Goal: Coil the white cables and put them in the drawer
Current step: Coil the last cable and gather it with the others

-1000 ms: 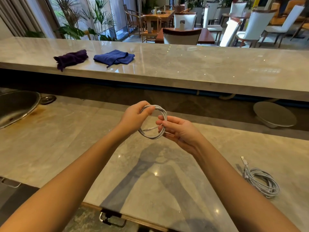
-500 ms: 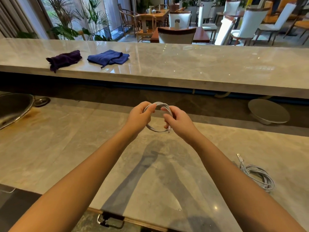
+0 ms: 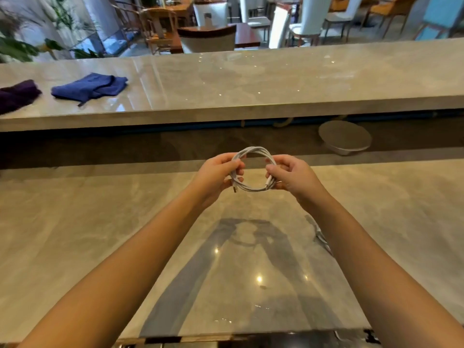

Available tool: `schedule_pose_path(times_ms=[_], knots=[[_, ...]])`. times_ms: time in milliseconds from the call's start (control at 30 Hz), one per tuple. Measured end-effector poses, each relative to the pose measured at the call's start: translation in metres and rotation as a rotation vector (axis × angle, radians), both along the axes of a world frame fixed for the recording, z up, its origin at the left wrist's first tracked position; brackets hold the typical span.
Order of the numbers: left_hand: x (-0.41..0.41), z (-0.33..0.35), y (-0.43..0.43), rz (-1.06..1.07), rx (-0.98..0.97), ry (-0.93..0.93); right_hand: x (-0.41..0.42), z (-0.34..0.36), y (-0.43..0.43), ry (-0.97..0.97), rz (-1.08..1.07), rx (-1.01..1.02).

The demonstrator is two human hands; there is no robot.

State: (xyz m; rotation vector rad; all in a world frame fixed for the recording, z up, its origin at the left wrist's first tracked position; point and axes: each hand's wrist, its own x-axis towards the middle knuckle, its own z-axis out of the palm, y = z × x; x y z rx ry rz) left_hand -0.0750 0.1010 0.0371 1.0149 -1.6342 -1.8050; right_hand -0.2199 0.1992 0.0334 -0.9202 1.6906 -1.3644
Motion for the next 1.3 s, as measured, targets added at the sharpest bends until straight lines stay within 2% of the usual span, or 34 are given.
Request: schedule_pose_path(times_ms=[167,400,600,700,833,1033,1300], knots=[[-0.067,-0.027,0.031,-0.026,0.082,-0.095,-0.049,-0.022,0.039,0.012,-0.243,0.025],[-0.129,-0.078,0.081,-0.029,0.146,-0.2,-0.097,-0.075,0.091,0.26,-0.468,0.193],[-0.15,-0.114,0.103,-0.003,0.125,-0.338,-0.113,-0.11,0.116,0.454,-0.472,0.334],[-0.157,-0.125,0.108,0.026,0.034,-0.419,-0.118,-0.126,0.121,0.481,-0.459,0.41],[-0.159,-0.133,0.112,0.003,-0.08,-0.539,-0.121,-0.135,0.124,0.452,-0.42,0.456],[-0.164,-0.137,0.113,-0.224,-0.219,-0.71,-0.121,-0.145,0.124,0.43,-0.4,0.504],[-0.167,-0.139,0.122,-0.223,-0.203,-0.674,-0.126,-0.146,0.127,0.364,-0.447,0.466]])
